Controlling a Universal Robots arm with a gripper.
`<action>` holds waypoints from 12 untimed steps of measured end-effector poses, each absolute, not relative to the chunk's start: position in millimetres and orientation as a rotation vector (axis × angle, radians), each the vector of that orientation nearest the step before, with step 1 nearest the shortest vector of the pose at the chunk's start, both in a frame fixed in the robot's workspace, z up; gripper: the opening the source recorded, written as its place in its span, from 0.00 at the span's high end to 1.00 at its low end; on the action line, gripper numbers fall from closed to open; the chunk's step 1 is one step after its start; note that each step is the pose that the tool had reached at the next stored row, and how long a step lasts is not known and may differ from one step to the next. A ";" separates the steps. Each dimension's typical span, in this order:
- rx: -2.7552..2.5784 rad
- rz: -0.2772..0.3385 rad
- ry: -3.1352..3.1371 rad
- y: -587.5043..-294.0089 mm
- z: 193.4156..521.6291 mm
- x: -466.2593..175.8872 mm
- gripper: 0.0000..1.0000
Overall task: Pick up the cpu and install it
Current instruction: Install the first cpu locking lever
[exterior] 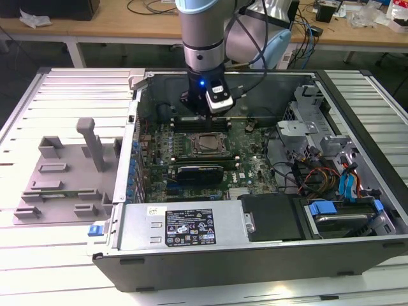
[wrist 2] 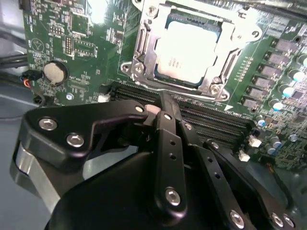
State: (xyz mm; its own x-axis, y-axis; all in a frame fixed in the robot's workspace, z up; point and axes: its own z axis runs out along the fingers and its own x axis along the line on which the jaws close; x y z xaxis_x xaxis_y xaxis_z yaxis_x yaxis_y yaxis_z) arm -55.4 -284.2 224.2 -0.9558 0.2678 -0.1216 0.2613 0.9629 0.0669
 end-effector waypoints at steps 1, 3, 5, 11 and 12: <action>0.404 0.072 2.983 -286.5 224.2 -55.4 0.89; 0.403 0.066 2.983 -296.0 224.2 -55.4 0.89; 0.403 0.063 2.983 -304.6 224.2 -55.4 0.89; 0.370 0.035 2.992 -314.7 223.9 -55.2 0.89; 0.367 0.029 2.992 -314.7 223.9 -55.2 0.89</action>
State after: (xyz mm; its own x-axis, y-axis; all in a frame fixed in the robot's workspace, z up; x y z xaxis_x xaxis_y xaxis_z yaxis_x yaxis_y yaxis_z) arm -55.2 -314.7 223.9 -0.9625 0.2417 -0.1234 0.2393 0.9703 0.0344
